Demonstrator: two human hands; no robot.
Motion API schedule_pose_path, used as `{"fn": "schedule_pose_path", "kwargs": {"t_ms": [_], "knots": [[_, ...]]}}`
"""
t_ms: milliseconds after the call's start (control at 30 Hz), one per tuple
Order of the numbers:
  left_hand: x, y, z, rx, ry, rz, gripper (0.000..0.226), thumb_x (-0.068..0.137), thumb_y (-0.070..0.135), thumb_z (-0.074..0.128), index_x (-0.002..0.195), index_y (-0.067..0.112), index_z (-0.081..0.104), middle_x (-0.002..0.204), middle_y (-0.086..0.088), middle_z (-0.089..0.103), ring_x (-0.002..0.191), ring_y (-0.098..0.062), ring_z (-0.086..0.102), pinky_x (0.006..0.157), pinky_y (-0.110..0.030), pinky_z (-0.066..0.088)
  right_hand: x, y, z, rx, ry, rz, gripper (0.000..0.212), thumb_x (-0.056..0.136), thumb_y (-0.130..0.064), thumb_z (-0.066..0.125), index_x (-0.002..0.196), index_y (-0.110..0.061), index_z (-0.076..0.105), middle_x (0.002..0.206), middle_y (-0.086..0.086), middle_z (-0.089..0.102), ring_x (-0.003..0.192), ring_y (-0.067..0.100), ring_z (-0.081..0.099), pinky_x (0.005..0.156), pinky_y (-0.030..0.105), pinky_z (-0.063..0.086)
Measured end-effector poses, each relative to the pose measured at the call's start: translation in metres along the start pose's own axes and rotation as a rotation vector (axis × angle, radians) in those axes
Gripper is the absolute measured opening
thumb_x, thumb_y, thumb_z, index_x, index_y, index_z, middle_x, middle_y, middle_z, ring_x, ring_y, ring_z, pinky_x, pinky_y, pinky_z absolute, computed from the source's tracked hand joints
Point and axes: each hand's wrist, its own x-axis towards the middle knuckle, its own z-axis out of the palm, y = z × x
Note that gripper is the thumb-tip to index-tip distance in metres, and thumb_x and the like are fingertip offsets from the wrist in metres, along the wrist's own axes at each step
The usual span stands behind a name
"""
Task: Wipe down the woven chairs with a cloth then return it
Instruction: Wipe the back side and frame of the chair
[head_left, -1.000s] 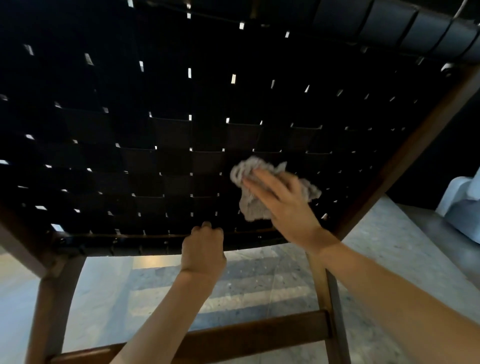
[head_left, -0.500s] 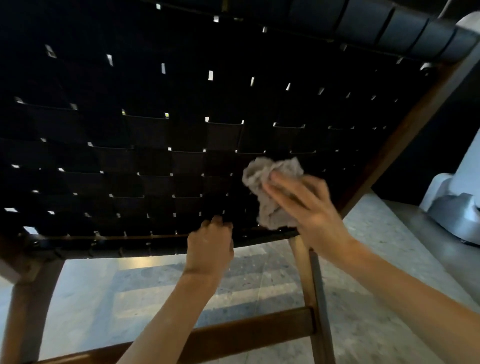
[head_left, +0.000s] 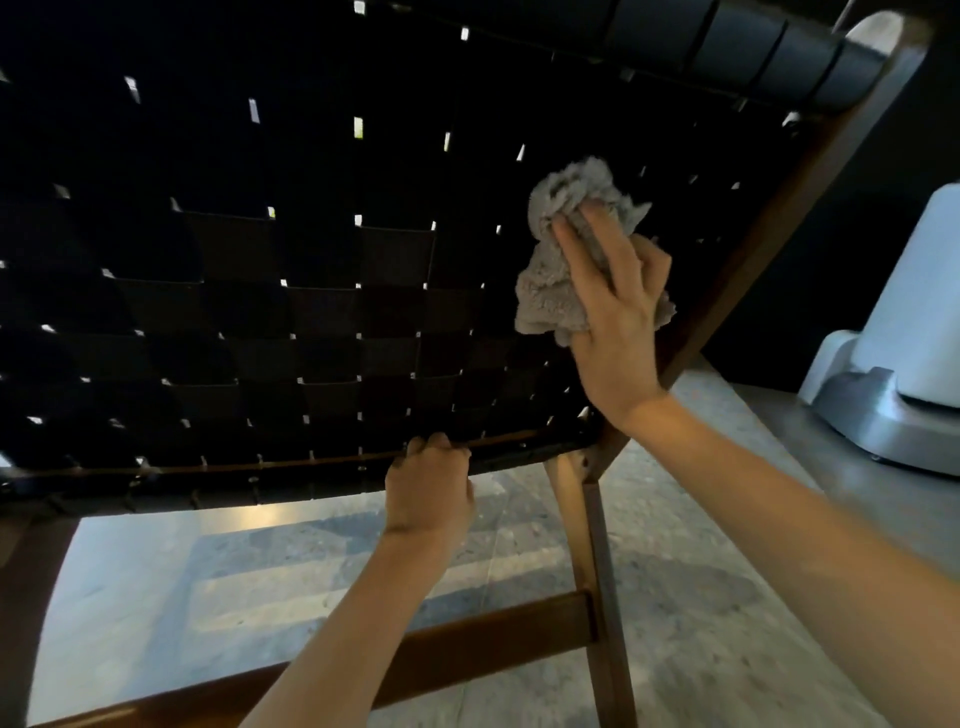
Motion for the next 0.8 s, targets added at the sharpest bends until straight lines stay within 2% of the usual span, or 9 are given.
{"fn": "schedule_pose_path", "kwargs": {"t_ms": [67, 133, 233, 333, 433, 500, 600, 733, 800], "knots": [[-0.003, -0.002, 0.003, 0.023, -0.003, 0.001, 0.036, 0.099, 0.020, 0.041, 0.133, 0.024, 0.052, 0.129, 0.003, 0.050, 0.121, -0.016, 0.044, 0.096, -0.030, 0.044, -0.030, -0.005, 0.012, 0.026, -0.103, -0.017, 0.076, 0.073, 0.023, 0.052, 0.139, -0.015, 0.044, 0.143, -0.001, 0.030, 0.115, 0.031, 0.031, 0.102, 0.023, 0.027], [-0.004, -0.003, 0.003, 0.016, -0.004, -0.017, 0.037, 0.098, 0.016, 0.041, 0.133, 0.021, 0.052, 0.130, 0.003, 0.049, 0.121, -0.016, 0.044, 0.096, -0.030, 0.043, -0.072, -0.008, 0.025, 0.063, -0.310, -0.018, 0.088, 0.066, 0.027, 0.052, 0.140, -0.019, 0.046, 0.145, -0.002, 0.029, 0.116, 0.032, 0.031, 0.100, 0.028, 0.031], [-0.005, -0.005, 0.001, -0.007, -0.029, -0.031, 0.040, 0.097, 0.012, 0.043, 0.136, 0.019, 0.047, 0.133, 0.003, 0.044, 0.125, -0.017, 0.039, 0.096, -0.029, 0.042, -0.127, -0.014, 0.036, 0.090, -0.574, 0.000, 0.088, 0.063, 0.026, 0.061, 0.137, -0.021, 0.051, 0.149, -0.002, 0.032, 0.117, 0.028, 0.037, 0.101, 0.040, 0.042], [-0.006, -0.005, 0.000, 0.010, -0.072, -0.001, 0.044, 0.095, 0.009, 0.044, 0.139, 0.017, 0.042, 0.137, 0.002, 0.038, 0.127, -0.019, 0.035, 0.097, -0.029, 0.041, -0.136, -0.016, 0.038, 0.162, -0.610, 0.074, 0.079, 0.058, 0.026, 0.067, 0.126, -0.014, 0.062, 0.141, 0.003, 0.050, 0.113, 0.022, 0.043, 0.102, 0.031, 0.040], [-0.003, -0.003, -0.005, 0.021, -0.117, -0.025, 0.042, 0.095, 0.009, 0.046, 0.137, 0.016, 0.046, 0.135, 0.000, 0.040, 0.125, -0.020, 0.037, 0.094, -0.030, 0.043, -0.122, -0.011, 0.031, 0.218, -0.651, 0.043, 0.077, 0.059, 0.026, 0.066, 0.125, -0.013, 0.063, 0.136, 0.004, 0.056, 0.116, 0.028, 0.051, 0.102, 0.043, 0.046], [0.000, -0.001, -0.006, 0.020, -0.148, -0.058, 0.040, 0.095, 0.009, 0.045, 0.134, 0.014, 0.049, 0.133, -0.003, 0.042, 0.123, -0.022, 0.039, 0.093, -0.033, 0.044, -0.116, -0.008, 0.018, 0.221, -0.617, -0.024, 0.064, 0.070, 0.018, 0.066, 0.127, -0.012, 0.061, 0.134, 0.004, 0.057, 0.119, 0.025, 0.047, 0.103, 0.040, 0.045], [0.002, 0.007, -0.010, 0.016, -0.192, -0.054, 0.042, 0.096, 0.014, 0.043, 0.138, 0.017, 0.045, 0.135, -0.005, 0.038, 0.124, -0.025, 0.038, 0.095, -0.037, 0.046, -0.089, 0.000, -0.016, 0.238, -0.403, 0.013, 0.048, 0.086, 0.000, 0.050, 0.132, -0.010, 0.054, 0.138, 0.003, 0.048, 0.123, 0.024, 0.038, 0.108, 0.030, 0.034], [0.007, 0.019, -0.011, 0.020, -0.247, -0.030, 0.045, 0.098, 0.021, 0.042, 0.143, 0.024, 0.037, 0.136, -0.004, 0.035, 0.125, -0.023, 0.037, 0.095, -0.038, 0.046, -0.029, 0.013, -0.050, 0.080, -0.027, -0.044, 0.041, 0.085, 0.002, 0.068, 0.125, 0.001, 0.058, 0.130, 0.008, 0.046, 0.115, 0.029, 0.041, 0.106, 0.022, 0.032], [0.010, 0.022, -0.009, -0.008, -0.254, -0.045, 0.046, 0.098, 0.021, 0.043, 0.143, 0.026, 0.036, 0.134, -0.003, 0.036, 0.124, -0.023, 0.038, 0.097, -0.041, 0.045, -0.004, 0.021, -0.056, 0.038, 0.092, -0.054, 0.036, 0.089, -0.002, 0.066, 0.125, 0.002, 0.058, 0.129, 0.008, 0.044, 0.114, 0.030, 0.040, 0.105, 0.024, 0.034]]}}
